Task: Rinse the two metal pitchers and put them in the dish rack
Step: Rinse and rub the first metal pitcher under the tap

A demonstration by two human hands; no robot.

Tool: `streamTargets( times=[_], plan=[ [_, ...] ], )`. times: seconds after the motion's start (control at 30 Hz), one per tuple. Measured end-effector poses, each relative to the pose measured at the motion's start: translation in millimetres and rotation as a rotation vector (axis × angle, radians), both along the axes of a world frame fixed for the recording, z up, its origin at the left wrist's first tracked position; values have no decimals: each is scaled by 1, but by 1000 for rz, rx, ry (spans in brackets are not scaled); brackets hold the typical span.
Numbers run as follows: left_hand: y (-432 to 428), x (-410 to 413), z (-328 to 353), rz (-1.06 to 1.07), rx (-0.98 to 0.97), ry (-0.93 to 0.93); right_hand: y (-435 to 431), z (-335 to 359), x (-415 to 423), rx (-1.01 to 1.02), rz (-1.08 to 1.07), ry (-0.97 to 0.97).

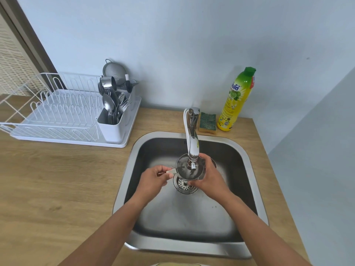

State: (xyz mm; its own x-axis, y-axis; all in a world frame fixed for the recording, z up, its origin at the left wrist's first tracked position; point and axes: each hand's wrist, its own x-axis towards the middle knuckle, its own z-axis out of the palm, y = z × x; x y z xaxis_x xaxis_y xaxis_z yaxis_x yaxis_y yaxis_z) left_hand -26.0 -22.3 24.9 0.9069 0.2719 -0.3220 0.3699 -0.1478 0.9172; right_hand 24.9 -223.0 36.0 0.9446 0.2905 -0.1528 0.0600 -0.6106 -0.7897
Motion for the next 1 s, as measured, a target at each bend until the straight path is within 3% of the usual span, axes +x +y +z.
streamTargets(
  times=[0.3,0.43,0.57,0.7,1.0],
  plan=[
    [20,-8,41,-147,669,-68,26,-16,-7,143,-21,228],
    [29,-8,40,-193,791,-28,25,-21,-16,201,7,329],
    [30,-12,27,-210,643,53,18,-19,-25,205,-18,424],
    [22,-17,18,-197,339,166,5,-9,-32,130,0,445],
    [-6,-19,-6,-247,-293,287,-20,26,-31,-229,5,202]
  ],
)
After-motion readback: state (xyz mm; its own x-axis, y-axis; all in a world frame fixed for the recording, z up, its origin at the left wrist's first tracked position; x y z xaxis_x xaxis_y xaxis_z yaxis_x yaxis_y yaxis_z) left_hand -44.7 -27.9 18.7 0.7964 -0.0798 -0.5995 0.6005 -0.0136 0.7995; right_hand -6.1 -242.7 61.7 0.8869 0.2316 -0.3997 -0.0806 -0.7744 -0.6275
